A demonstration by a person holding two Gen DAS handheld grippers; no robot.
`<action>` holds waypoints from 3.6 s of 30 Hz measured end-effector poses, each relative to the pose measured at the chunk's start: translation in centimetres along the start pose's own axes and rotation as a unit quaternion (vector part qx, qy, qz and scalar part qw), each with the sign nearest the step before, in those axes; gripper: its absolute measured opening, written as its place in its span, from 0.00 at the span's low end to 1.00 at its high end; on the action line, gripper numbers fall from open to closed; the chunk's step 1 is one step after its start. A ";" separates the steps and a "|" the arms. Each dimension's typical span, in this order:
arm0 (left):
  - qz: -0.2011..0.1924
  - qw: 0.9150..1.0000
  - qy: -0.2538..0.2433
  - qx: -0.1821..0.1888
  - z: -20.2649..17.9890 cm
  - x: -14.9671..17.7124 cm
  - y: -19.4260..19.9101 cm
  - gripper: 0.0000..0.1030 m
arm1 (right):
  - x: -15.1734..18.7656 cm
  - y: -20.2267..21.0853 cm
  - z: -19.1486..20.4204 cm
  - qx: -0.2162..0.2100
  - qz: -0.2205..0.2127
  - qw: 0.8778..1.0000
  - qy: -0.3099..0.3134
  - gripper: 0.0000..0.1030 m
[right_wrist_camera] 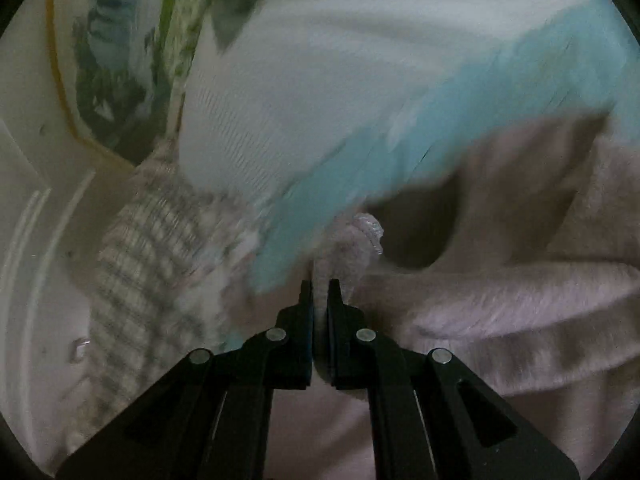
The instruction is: Fold small clothes
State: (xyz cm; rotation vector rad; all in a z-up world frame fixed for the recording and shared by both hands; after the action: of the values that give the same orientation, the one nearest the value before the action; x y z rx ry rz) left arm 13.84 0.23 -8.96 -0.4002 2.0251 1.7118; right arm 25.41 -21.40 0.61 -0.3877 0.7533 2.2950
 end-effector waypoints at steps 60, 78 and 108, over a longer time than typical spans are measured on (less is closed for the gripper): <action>-0.149 0.988 0.045 0.014 3.5 -13.4 -4.9 0.04 | -3.1 12.0 -15.4 0.280 -0.030 0.959 0.010 0.06; -0.109 0.994 0.017 0.014 3.3 -11.1 -6.4 0.08 | 4.3 7.4 -9.9 0.304 0.037 0.949 0.078 0.42; -0.113 0.938 0.319 -0.073 37.1 -21.1 -8.7 0.44 | 13.5 2.8 -0.1 0.162 0.088 0.978 0.093 0.45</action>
State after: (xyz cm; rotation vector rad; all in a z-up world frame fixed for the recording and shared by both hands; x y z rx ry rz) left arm 41.87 33.57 -10.03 -1.3317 2.1491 1.7306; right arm 13.77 -16.19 -4.51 -0.4004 1.2800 2.2616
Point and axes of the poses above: each gripper's, at about its wrist camera, not at the fingertips, and y roughly against the way its jaws point, z to its left, x to its underside, the point moved 5 cm from there along -y, roughly the way its jaws point, and after that the axes turned 2 degrees about y, right-handed, at the moved point
